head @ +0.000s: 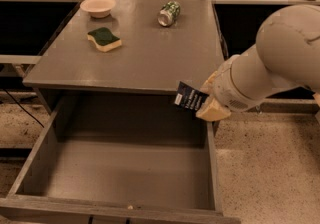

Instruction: Place rxbar blueberry into top drawer

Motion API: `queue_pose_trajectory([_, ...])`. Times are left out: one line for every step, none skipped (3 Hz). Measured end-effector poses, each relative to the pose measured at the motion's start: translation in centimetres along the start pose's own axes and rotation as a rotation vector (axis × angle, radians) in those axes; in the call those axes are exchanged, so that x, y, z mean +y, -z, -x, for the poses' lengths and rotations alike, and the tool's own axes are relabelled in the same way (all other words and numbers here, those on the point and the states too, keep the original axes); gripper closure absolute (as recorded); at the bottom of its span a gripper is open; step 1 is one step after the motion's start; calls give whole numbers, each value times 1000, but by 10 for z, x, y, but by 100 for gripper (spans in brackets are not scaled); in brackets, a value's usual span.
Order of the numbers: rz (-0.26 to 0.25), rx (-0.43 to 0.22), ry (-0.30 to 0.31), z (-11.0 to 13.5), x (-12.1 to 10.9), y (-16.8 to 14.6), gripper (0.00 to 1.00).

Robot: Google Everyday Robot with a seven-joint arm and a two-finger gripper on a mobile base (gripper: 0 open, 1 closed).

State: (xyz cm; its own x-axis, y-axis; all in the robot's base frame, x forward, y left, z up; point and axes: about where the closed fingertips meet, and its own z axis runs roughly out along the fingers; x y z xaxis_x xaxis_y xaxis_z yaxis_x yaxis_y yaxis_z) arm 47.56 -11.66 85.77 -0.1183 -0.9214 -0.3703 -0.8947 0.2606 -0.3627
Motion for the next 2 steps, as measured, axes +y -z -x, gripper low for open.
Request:
queue_pose_trajectory([21,-28,-31,-1,23,-5,100])
queue_pose_trajectory([86,-29,-49,-3,62,-26,100])
